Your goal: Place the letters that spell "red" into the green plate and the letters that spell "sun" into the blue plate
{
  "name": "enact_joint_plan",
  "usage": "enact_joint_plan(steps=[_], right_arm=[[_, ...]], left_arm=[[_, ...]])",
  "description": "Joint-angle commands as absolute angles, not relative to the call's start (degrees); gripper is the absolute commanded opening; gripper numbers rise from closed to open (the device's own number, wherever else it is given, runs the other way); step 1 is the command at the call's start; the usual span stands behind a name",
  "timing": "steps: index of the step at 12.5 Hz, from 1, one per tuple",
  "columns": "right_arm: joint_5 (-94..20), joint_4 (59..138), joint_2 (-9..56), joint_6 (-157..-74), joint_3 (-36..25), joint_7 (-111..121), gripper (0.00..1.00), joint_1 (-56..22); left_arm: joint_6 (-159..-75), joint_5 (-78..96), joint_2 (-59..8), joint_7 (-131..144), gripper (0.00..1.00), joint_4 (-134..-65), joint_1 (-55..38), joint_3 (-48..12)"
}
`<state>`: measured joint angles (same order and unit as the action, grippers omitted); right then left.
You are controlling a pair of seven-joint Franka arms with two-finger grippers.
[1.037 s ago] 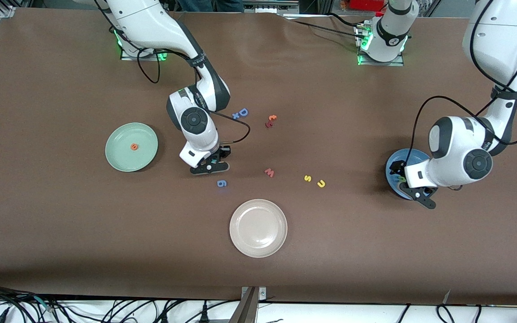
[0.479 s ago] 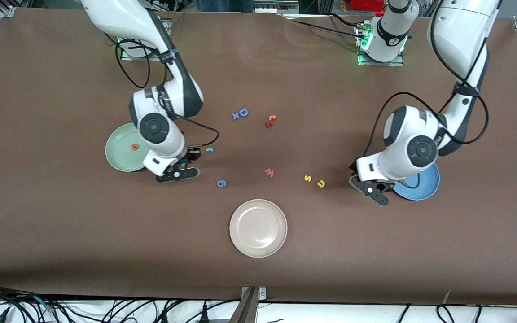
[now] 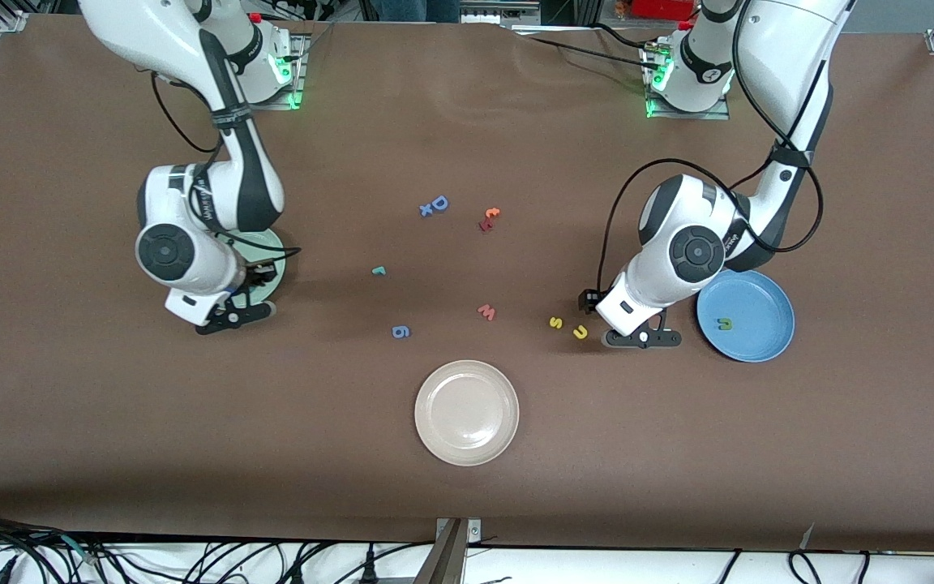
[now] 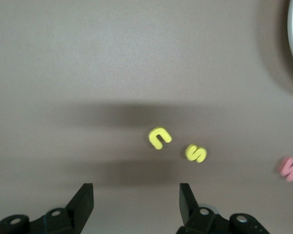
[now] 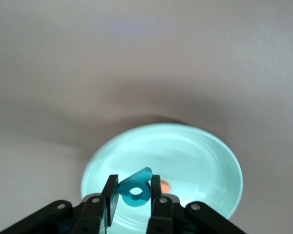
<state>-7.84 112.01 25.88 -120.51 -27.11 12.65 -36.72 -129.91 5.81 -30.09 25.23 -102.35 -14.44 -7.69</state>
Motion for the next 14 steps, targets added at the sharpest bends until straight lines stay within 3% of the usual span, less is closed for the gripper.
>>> enact_joint_plan(steps=[1,4,8,9,10,11,12,14], right_arm=[[-8.6,120.4,21.4,-122.9,-27.1,14.1,0.12,-37.4],[-8.7,128.0,20.7,-130.8,-27.1,14.1,0.12,-37.4],[-11.1,128.1,22.1,-131.6,-26.4,13.7,0.12,-37.6],[-11.1,128.1,22.1,-131.5,-26.3,13.7,0.12,-37.6],[-11.5,128.1,22.1,-131.5,-25.8,13.4,0.16,-37.7],[-11.6,128.0,22.1,-131.3,-25.7,13.2,0.47,-37.7],[-11.6,127.8,22.1,-131.1,-25.8,13.2,0.99,-37.7],[-11.6,126.7,21.2,-129.5,-25.7,11.9,1.0,-37.7]], left_arm=[[-132.4,7.4,-30.7,28.9,1.0,-102.2,-14.4,-7.1],[-133.2,8.3,-30.7,28.5,1.0,-102.2,-14.2,-7.0],[-133.2,9.7,-30.2,28.6,0.99,-102.2,-12.5,-6.2],[-133.2,9.9,-30.3,28.5,0.97,-102.2,-12.6,-6.2],[-133.2,10.0,-30.4,28.5,0.87,-102.2,-12.6,-6.2],[-133.2,10.0,-30.4,28.9,0.83,-102.2,-13.0,-6.2],[-133.2,10.0,-30.6,29.0,1.0,-102.3,-13.2,-6.2],[-133.3,10.1,-30.8,29.4,1.0,-102.3,-13.3,-6.4]])
